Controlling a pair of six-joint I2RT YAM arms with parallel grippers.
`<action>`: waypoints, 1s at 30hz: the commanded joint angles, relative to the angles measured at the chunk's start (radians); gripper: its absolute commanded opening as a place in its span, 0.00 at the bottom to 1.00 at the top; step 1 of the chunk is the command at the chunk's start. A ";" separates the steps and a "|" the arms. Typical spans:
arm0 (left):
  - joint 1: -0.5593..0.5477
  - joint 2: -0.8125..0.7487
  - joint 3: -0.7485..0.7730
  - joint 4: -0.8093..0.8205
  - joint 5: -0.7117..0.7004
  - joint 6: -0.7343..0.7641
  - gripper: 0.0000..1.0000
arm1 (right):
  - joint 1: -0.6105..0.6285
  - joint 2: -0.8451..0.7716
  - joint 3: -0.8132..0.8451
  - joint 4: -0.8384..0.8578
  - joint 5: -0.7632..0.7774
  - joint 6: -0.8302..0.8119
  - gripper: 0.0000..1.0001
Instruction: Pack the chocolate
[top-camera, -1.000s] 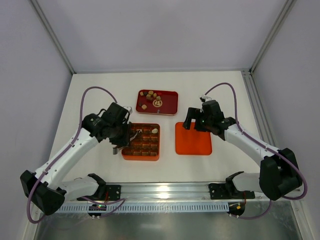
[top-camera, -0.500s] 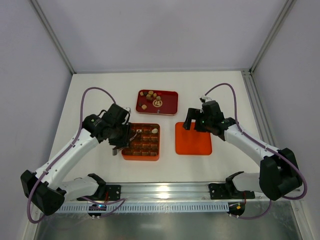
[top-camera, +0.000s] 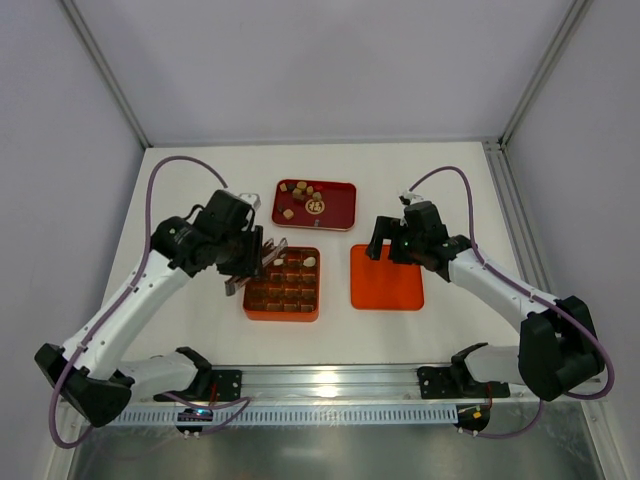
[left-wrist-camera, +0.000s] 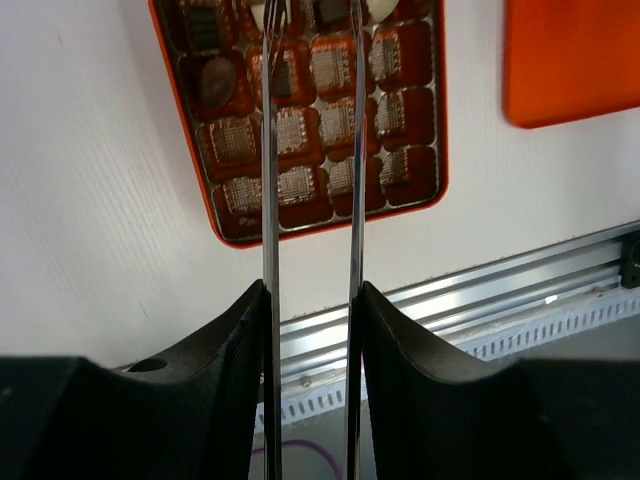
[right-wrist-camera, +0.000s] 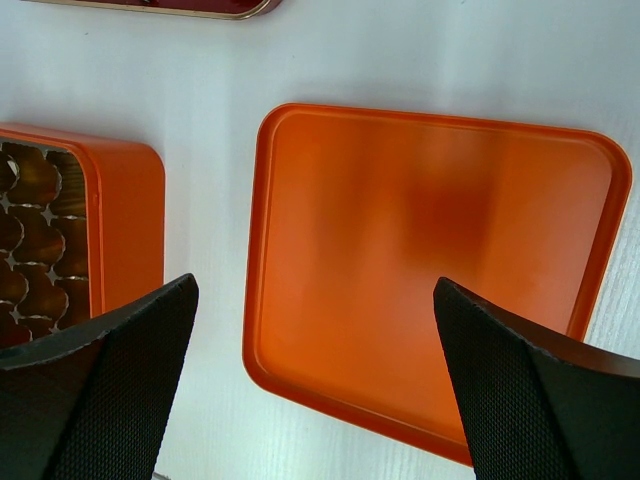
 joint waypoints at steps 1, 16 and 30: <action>-0.005 0.029 0.106 0.006 -0.016 0.007 0.40 | -0.002 -0.018 0.026 0.015 0.010 -0.020 1.00; 0.073 0.518 0.465 0.060 -0.123 0.137 0.41 | -0.004 0.003 0.065 0.012 -0.020 -0.060 1.00; 0.116 0.776 0.610 0.070 -0.117 0.160 0.40 | -0.016 0.020 0.055 0.034 -0.051 -0.074 1.00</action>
